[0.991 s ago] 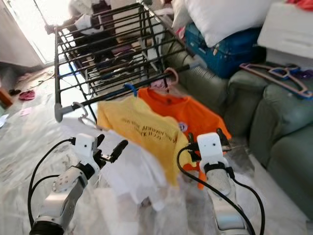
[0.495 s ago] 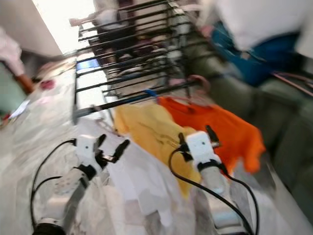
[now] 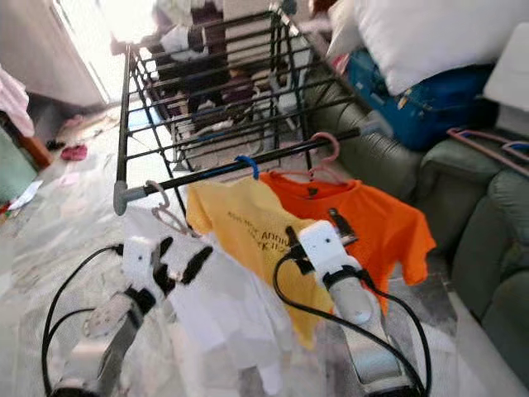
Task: Hang hanger
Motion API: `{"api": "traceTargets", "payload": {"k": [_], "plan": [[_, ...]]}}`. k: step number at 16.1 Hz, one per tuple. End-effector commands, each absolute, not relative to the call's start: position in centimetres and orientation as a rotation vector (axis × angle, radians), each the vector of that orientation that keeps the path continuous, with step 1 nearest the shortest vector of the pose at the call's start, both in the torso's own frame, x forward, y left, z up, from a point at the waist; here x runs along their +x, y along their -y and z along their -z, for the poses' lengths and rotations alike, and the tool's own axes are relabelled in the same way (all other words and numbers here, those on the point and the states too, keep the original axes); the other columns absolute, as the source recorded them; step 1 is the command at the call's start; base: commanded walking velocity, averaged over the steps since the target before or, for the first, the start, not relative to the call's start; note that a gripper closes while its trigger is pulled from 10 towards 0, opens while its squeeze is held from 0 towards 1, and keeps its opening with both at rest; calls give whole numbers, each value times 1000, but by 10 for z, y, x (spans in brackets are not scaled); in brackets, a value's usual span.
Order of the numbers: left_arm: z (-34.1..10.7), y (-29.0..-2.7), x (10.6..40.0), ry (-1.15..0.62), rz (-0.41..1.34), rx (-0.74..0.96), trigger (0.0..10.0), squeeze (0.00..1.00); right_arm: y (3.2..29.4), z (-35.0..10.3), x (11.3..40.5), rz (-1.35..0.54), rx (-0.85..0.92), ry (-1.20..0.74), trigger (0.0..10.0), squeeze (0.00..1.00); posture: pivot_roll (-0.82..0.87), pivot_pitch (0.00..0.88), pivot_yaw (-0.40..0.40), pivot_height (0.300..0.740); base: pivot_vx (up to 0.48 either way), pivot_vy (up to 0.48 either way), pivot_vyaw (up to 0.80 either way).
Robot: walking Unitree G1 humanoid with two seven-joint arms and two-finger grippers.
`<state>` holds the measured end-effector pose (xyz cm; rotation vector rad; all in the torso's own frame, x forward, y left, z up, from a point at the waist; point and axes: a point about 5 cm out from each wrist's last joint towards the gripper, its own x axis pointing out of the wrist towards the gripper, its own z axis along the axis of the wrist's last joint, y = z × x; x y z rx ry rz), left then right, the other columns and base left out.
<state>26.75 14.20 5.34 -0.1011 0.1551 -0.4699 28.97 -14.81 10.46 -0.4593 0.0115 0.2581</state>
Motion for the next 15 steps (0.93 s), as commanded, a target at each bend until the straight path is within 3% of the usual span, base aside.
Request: {"api": "traceTargets", "payload": {"k": [1,7,15], "plan": [[-53,-144,262,-167,526,-92,10000,0,149,-106,297,-292,-459,-30,10000,0,-204,8,166,740,0,0,0],[-50,-153,236,-226,625,-69,10000,0,179,-103,331,-405,-534,-174,10000,0,-127,83,162,740,0,0,0],[-55,-169,215,-261,600,-49,10000,0,161,-107,366,-599,-547,-249,10000,0,-20,98,128,740,0,0,0]]}}
